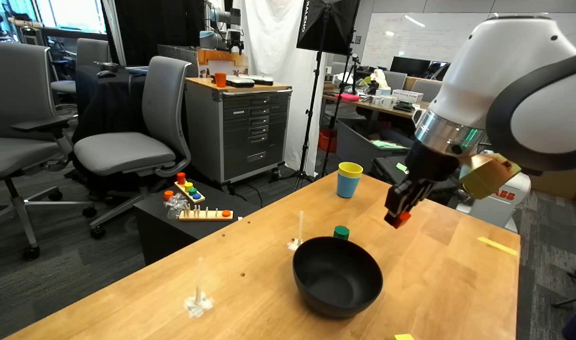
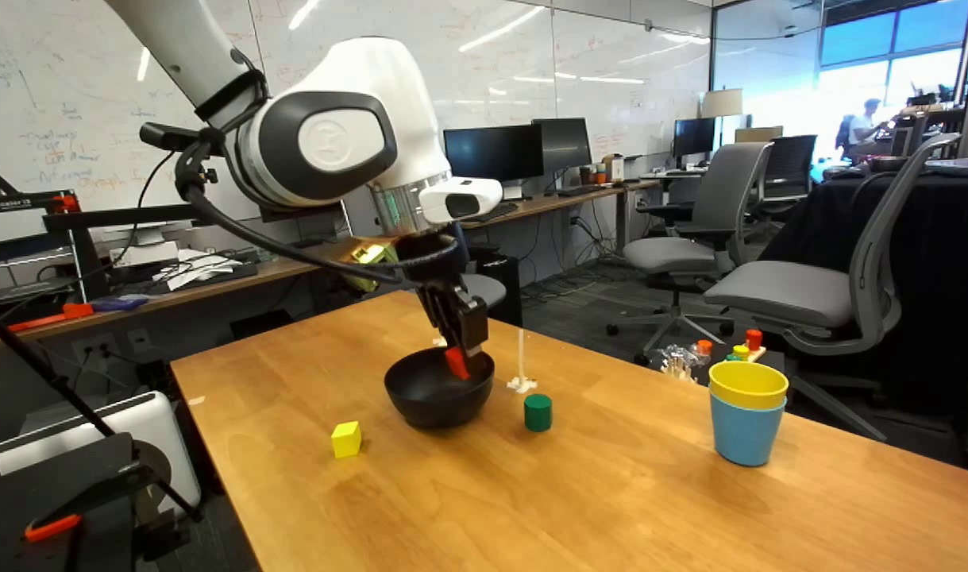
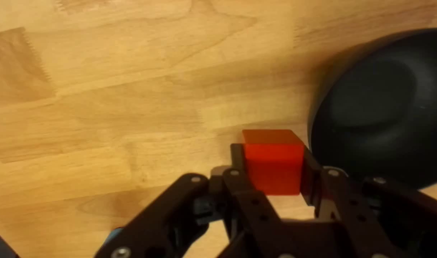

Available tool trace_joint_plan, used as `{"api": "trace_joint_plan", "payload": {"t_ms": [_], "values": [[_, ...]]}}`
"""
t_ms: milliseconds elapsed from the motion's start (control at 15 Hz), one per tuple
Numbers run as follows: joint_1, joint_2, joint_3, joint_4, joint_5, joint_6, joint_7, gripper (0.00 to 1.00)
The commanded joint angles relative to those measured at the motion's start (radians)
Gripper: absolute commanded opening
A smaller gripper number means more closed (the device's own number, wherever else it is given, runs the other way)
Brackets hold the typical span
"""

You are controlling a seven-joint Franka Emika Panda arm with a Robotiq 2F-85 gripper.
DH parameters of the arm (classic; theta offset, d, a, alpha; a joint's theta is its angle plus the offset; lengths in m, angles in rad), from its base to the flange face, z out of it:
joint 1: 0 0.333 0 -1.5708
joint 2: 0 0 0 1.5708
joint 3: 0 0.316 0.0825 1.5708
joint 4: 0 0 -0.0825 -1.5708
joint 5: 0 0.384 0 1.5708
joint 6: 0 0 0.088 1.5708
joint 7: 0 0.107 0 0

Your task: Put the blocks in the bowl beginning with the orange, yellow, then the green one

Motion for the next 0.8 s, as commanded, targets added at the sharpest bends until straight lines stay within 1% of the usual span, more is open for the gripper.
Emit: {"api": "trace_joint_plan", "payload": {"t_ms": [0,200,333,533,733], "values": [[0.058,-0.065,-0.008,-0.054,-0.014,0.074,0.152,0.12],[0.127,-0.048,-0.033,-0.065,-0.072,0.134,0.280,0.12],[0.190,-0.023,-0.074,-0.061,-0.135,0.148,0.383,0.12],[0.291,0.042,-0.151,-0.009,-0.242,0.109,0.591,0.12],[0.383,0.118,-0.216,0.071,-0.290,0.062,0.751,0.12]]}}
